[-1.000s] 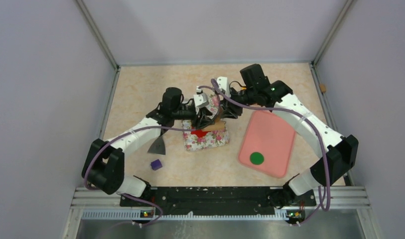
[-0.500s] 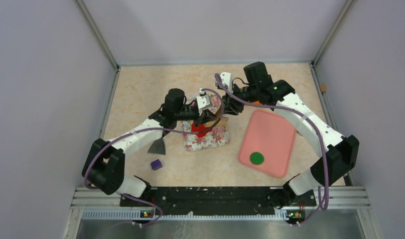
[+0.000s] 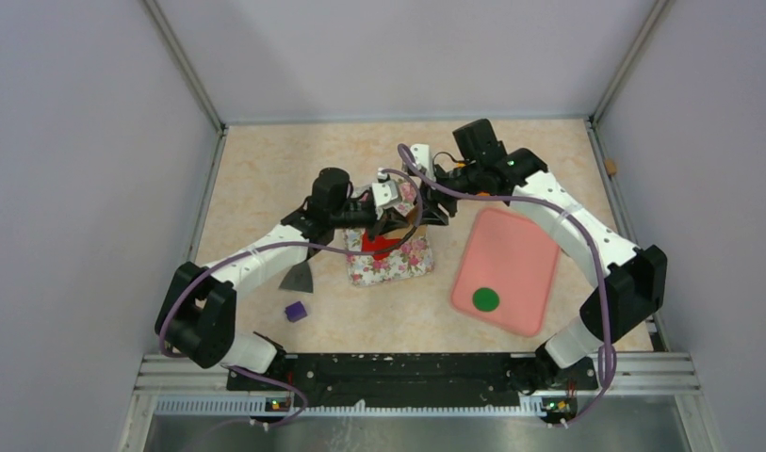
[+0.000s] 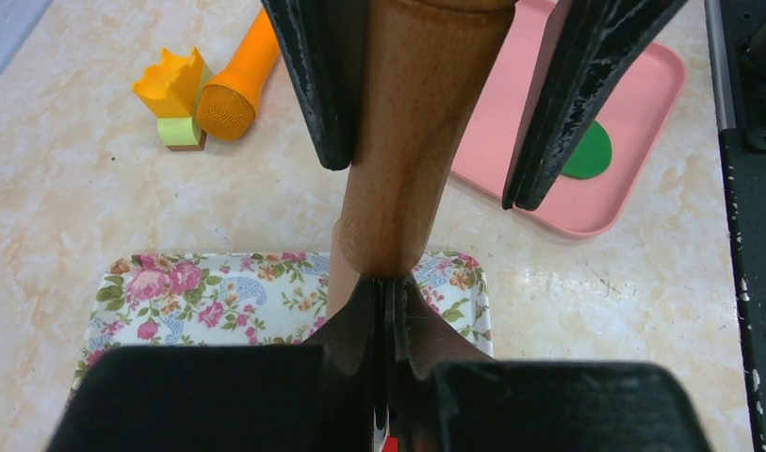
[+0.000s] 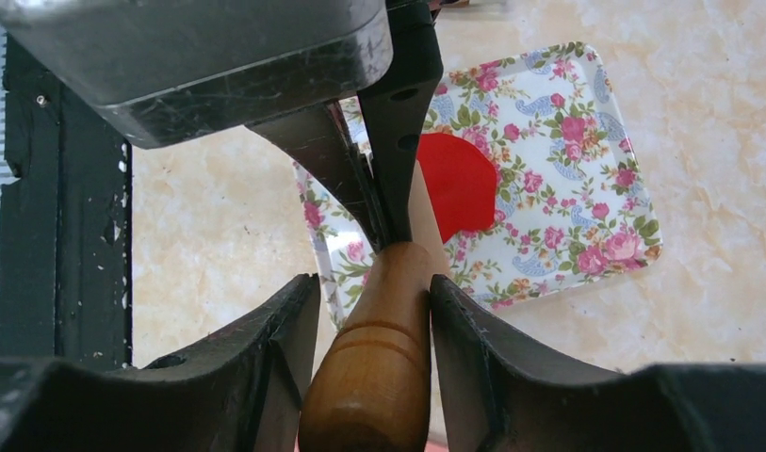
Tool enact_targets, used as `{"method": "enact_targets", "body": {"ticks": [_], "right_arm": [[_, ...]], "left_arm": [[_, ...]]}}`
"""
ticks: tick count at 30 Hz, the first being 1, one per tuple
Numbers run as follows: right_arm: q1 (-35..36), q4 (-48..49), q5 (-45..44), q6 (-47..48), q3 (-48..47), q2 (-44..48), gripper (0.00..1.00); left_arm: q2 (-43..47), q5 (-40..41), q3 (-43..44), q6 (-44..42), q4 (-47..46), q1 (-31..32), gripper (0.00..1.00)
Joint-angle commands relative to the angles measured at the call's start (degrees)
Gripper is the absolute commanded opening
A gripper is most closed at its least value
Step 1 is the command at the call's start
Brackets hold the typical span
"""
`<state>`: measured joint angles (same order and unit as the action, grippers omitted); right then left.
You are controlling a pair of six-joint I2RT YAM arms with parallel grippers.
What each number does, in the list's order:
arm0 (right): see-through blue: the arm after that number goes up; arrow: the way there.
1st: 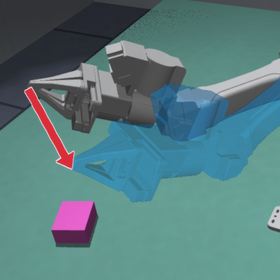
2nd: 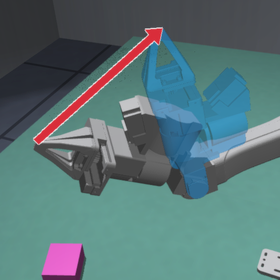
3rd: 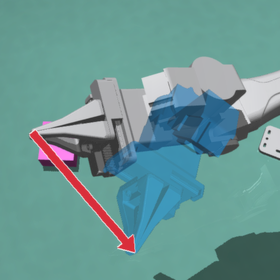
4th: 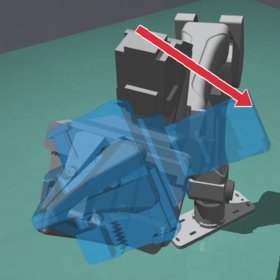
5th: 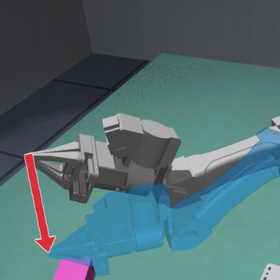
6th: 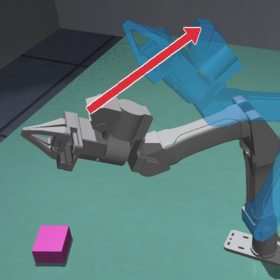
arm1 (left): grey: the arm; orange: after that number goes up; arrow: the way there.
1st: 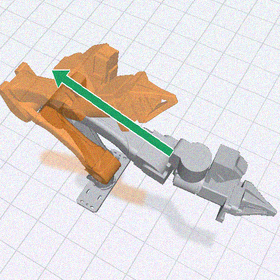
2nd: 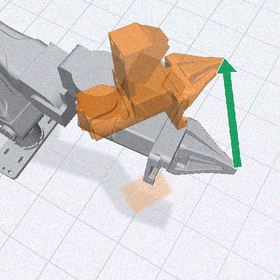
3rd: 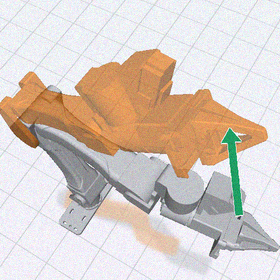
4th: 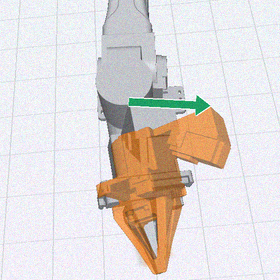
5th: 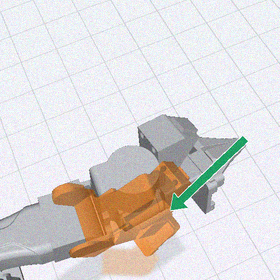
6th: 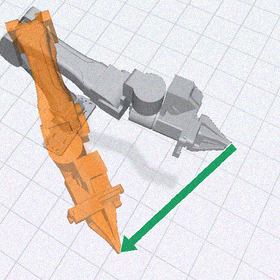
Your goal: Roll out the dumpling wrappers from the dough
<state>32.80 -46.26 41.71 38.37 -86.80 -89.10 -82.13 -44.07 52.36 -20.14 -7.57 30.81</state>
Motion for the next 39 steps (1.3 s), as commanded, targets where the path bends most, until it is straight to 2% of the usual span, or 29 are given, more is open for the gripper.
{"method": "enact_targets", "body": {"ticks": [1, 2, 8, 9, 11, 12, 14, 16, 21, 25, 27, 29, 32, 34, 39], "right_arm": [[0.59, 0.55, 3.28, 0.03, -1.18, -0.43, 0.44], [0.60, 0.31, 2.99, 0.43, -1.34, -0.64, 0.40], [0.89, -5.36, 0.70, 6.16, -3.60, -2.13, 0.02], [0.93, -6.01, -0.15, 7.36, -3.63, -2.13, 0.00], [0.87, -6.07, -1.87, 8.93, -3.22, -1.57, 0.00], [0.91, -5.26, -2.92, 9.44, -2.64, -1.10, 0.00], [0.87, -2.15, -4.53, 10.27, -0.54, 0.49, 0.00], [0.88, 2.14, -5.20, 10.20, 1.55, 1.96, 0.00], [1.36, 7.24, -5.15, 10.73, 2.12, 1.33, 0.00], [3.80, 8.31, -6.44, 15.98, 1.61, 0.04, 0.00], [5.65, 8.83, -7.67, 18.11, 1.35, -0.85, 0.00], [7.42, 10.29, -8.31, 19.45, 1.72, -1.68, 0.00], [10.11, 12.61, -9.77, 22.01, 2.50, -3.29, 0.00], [11.47, 12.99, -10.80, 23.75, 1.87, -4.89, 0.00], [13.11, 14.06, -12.87, 26.63, 0.33, -8.68, 0.00]], "left_arm": [[1.44, -0.40, 1.91, 0.00, -4.56, -0.16, 0.00], [1.47, -0.28, 1.95, 0.10, -4.56, -0.14, 0.00], [2.08, 1.18, 1.88, 0.22, -3.82, -0.35, 0.00], [2.43, 1.61, 1.87, 0.19, -3.27, -0.53, 0.00], [3.27, 2.53, 1.80, -0.68, -0.89, -1.11, 0.00], [3.79, 3.54, 1.66, -1.47, 1.15, -1.41, 0.05], [5.51, 7.49, 0.89, -3.19, 6.61, -1.60, 0.29], [8.60, 11.21, -2.89, -3.64, 7.30, -1.98, 0.47], [20.27, 22.21, -15.78, 6.78, 7.07, -2.91, 0.60], [25.44, 31.03, -16.79, 21.35, 11.97, -4.79, 0.71], [24.03, 35.68, -14.57, 30.01, 15.62, -7.23, 0.74], [20.42, 35.88, -11.54, 36.67, 19.47, -11.14, 0.74], [12.45, 36.59, -6.15, 41.34, 25.93, -15.31, 0.70], [7.71, 33.77, -3.45, 43.46, 26.74, -17.68, 0.64], [0.75, 29.94, -1.73, 46.26, 21.36, -18.59, 0.58]]}}
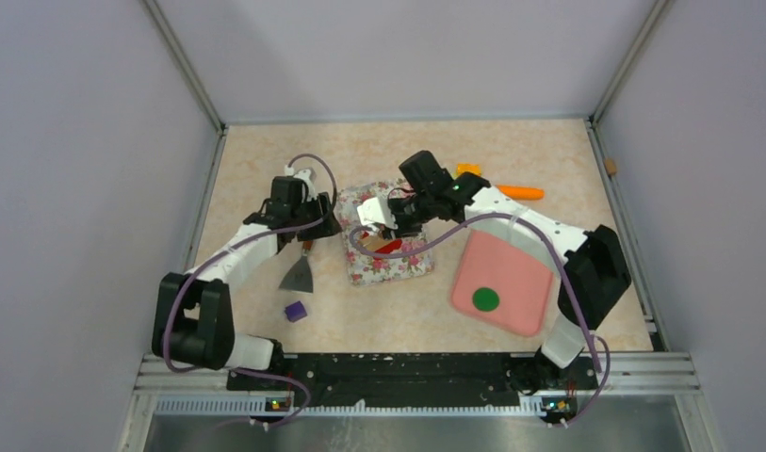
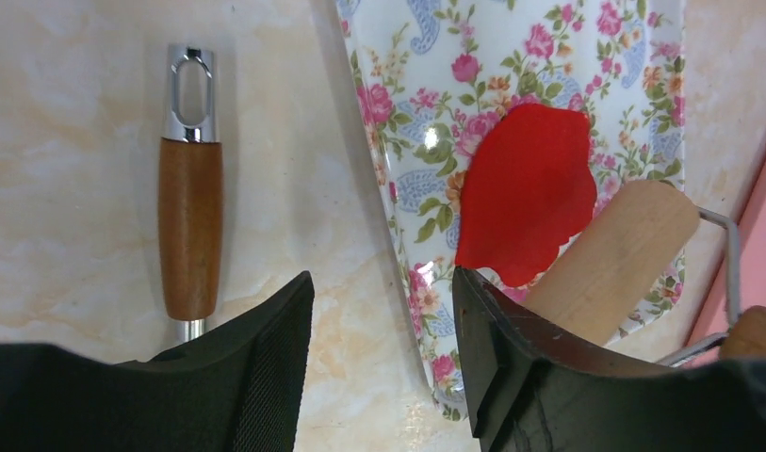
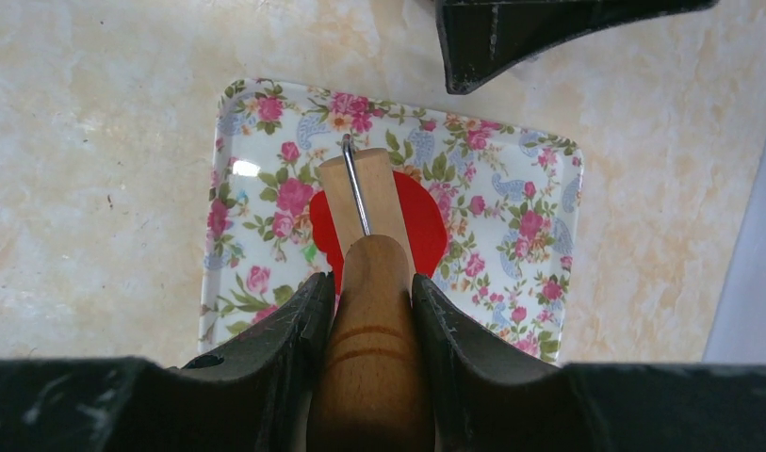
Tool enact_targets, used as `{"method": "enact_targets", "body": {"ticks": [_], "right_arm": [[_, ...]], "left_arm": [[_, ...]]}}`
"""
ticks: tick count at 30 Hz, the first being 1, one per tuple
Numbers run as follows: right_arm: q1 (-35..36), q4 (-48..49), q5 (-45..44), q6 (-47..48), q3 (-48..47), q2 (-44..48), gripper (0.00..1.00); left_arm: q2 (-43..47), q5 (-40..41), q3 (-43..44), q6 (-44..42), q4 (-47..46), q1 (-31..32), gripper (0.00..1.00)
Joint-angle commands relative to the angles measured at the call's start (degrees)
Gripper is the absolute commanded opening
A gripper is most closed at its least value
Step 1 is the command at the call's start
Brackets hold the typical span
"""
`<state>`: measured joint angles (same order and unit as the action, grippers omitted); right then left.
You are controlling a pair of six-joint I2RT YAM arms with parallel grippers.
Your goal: Roll out the dumpling wrappers from the dough
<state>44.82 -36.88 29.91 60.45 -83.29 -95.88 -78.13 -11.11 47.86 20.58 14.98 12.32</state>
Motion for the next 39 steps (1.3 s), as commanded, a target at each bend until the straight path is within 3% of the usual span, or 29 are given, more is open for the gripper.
{"method": "enact_targets", "body": {"ticks": [1, 8, 17, 26, 33, 39], "right_arm": [[1.16, 4.69, -1.21, 4.89, -3.59, -2.66, 0.00], [1.17, 1.85, -2.01, 7.62, -2.54, -7.30, 0.00], [2.21, -6.03, -6.02, 12.16, -0.23, -15.11, 0.00], [1.06, -1.63, -6.06, 6.83, 1.01, -18.77, 0.00], [0.52, 0.73, -6.20, 5.12, -0.32, -19.23, 0.00], [0.37, 1.51, -8.25, 5.37, -3.82, -19.23, 0.00]], "left_arm": [[-4.73, -3.27, 3.09, 6.04, -1.60, -0.10, 0.58], [-13.93, -5.46, 3.89, 7.01, -4.56, -0.01, 0.48], [-20.24, -5.45, 5.57, 6.97, -4.58, -0.01, 0.43], [-19.97, -4.55, 5.15, 7.29, -3.74, -0.01, 0.40], [-16.09, -2.21, 5.61, 8.89, -0.44, -0.22, 0.49], [-15.12, -2.50, 4.16, 9.09, -2.52, -0.54, 0.37]]}}
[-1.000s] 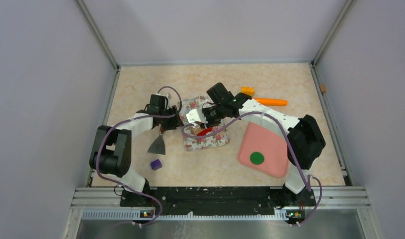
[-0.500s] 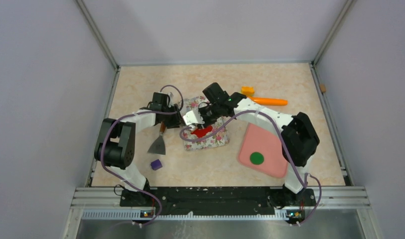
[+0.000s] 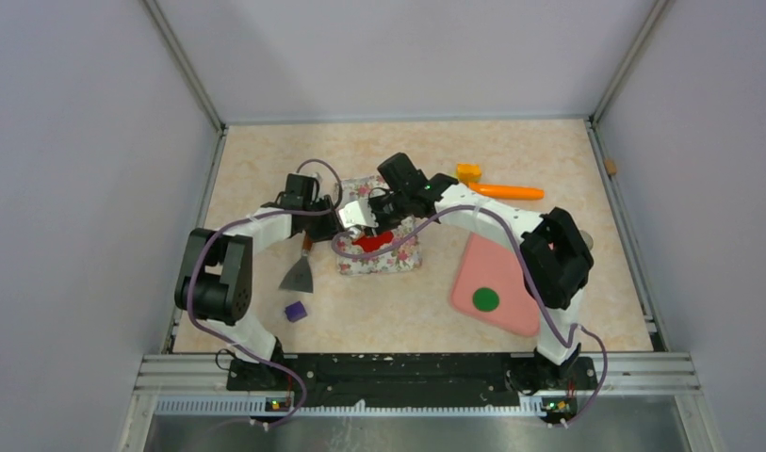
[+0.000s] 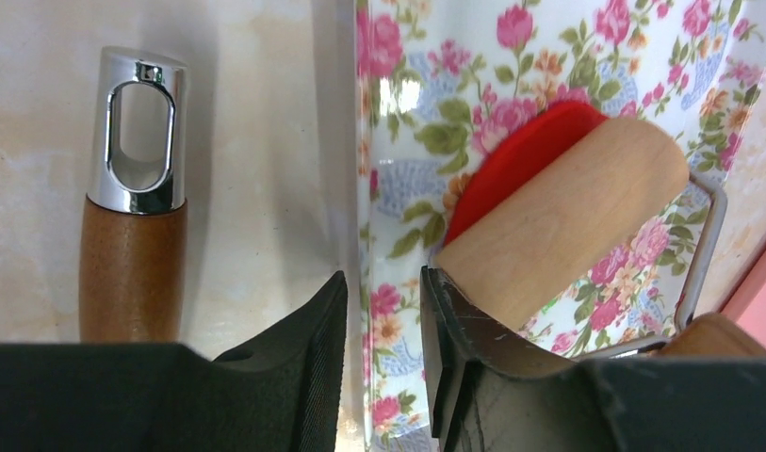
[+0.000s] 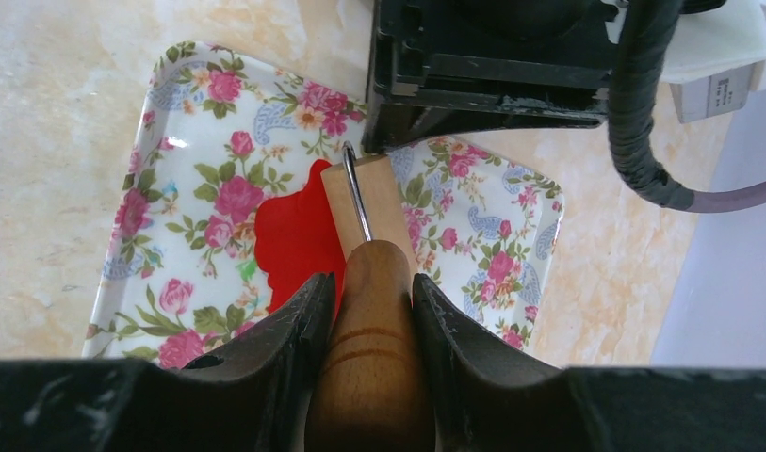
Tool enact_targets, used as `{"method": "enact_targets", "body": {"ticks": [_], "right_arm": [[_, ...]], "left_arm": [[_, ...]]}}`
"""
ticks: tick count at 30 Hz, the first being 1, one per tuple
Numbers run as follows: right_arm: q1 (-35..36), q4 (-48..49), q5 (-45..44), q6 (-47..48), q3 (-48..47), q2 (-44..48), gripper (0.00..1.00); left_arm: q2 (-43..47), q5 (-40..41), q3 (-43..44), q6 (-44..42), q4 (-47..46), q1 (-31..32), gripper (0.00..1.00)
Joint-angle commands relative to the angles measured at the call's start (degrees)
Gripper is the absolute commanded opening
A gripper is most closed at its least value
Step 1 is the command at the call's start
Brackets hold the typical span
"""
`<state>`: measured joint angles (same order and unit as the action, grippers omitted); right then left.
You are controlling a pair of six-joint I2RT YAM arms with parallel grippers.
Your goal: Roll out the dumpling wrappers from the dough
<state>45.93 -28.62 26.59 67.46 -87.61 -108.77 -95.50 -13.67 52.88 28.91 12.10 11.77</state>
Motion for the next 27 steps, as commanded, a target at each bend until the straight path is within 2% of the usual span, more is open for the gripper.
{"method": "enact_targets", "body": {"ticks": [1, 4, 8, 11, 14, 18, 22, 27], "right_arm": [[-0.76, -7.05, -5.04, -1.36, 0.07, -6.36, 0.00], [-0.67, -7.89, -5.29, -1.46, -0.74, -5.99, 0.00], [-0.53, -8.56, -5.88, -1.82, -0.49, -5.11, 0.00], [-0.49, -8.90, -6.63, -2.75, -0.39, -4.76, 0.00], [-0.48, -8.66, -6.98, -4.06, 0.01, -3.59, 0.00], [-0.24, -7.58, -7.44, -6.42, 1.21, -2.74, 0.00], [-0.10, -3.83, -8.65, -7.32, 3.07, -2.59, 0.00], [-0.19, -0.29, -10.42, -3.04, 2.13, -4.13, 0.00]], "left_arm": [[2.30, 1.22, -0.51, 0.94, 1.19, -0.10, 0.37], [2.75, 2.10, 0.95, 0.27, 1.80, -0.25, 0.44], [-1.48, 4.59, 5.14, -2.04, 3.61, -0.26, 0.45], [-5.09, 4.58, 7.09, -3.34, 6.05, -0.34, 0.35], [-6.02, 2.69, 5.97, -3.98, 6.49, -0.34, 0.13], [-4.75, 0.43, 0.99, -3.74, 3.50, -0.22, 0.00], [-2.97, -1.66, -1.63, -5.48, 3.16, 0.09, 0.00], [-1.51, -1.99, -3.16, -7.42, 2.25, 0.10, 0.00]]}}
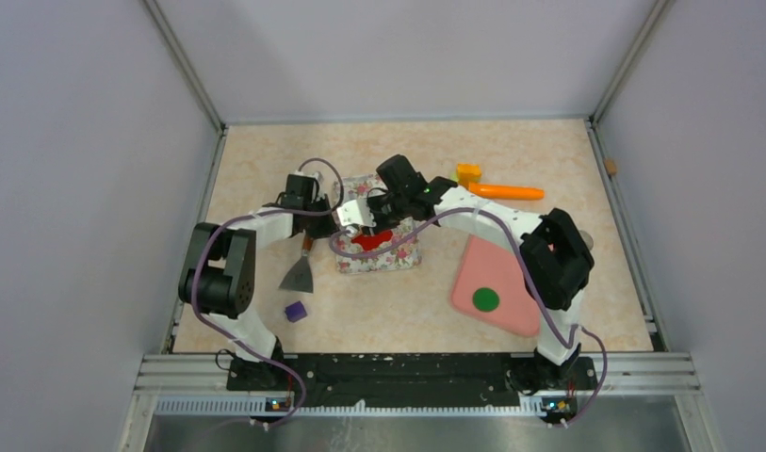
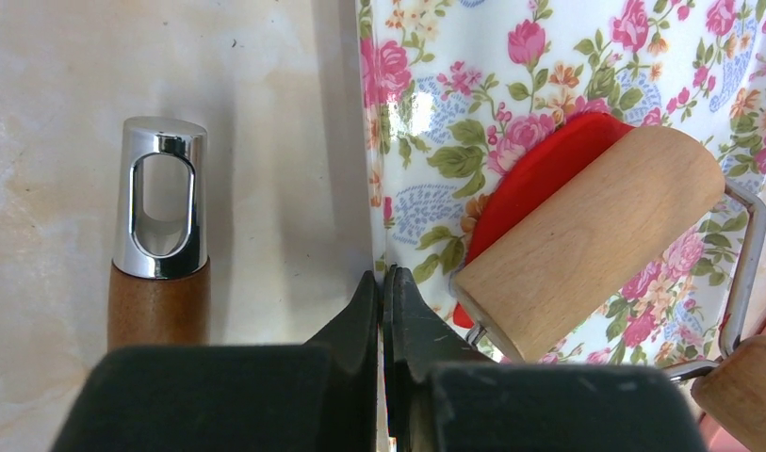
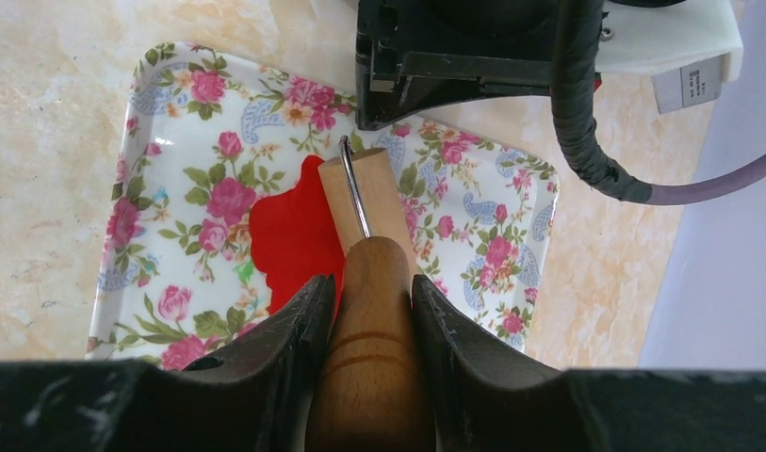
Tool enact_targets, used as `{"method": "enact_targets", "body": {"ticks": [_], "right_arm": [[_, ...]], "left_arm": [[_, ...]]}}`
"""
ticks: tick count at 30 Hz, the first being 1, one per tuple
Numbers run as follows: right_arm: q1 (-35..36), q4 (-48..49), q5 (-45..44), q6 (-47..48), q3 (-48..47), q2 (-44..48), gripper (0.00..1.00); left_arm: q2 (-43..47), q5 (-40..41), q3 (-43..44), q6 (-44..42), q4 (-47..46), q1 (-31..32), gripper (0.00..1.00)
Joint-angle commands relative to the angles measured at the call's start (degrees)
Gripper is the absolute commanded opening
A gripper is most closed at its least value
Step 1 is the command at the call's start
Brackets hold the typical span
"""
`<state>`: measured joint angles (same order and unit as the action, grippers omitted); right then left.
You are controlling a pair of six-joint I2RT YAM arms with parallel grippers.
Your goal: Roll out the dumpling wrappers from the dough
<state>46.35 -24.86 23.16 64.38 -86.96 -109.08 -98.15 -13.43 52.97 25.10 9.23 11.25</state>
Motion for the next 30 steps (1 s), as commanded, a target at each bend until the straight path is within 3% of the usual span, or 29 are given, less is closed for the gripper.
{"method": "enact_targets", "body": {"ticks": [1, 16, 30], "right_arm": [[-0.63, -5.03, -7.02, 0.46, 0.21, -4.70, 0.00], [-0.82, -4.93, -10.74, 2.63, -3.84, -9.91, 0.00], [0.47, -5.03, -10.88, -0.59, -1.63, 8.63, 0.00]], "left_arm": [[1.21, -2.37, -3.49, -3.87, 4.83, 0.62, 0.00], [2.21, -5.07, -5.33, -3.80, 2.13, 0.63, 0.00], [2.37, -4.51, -4.92, -3.27, 0.96, 0.62, 0.00]]}}
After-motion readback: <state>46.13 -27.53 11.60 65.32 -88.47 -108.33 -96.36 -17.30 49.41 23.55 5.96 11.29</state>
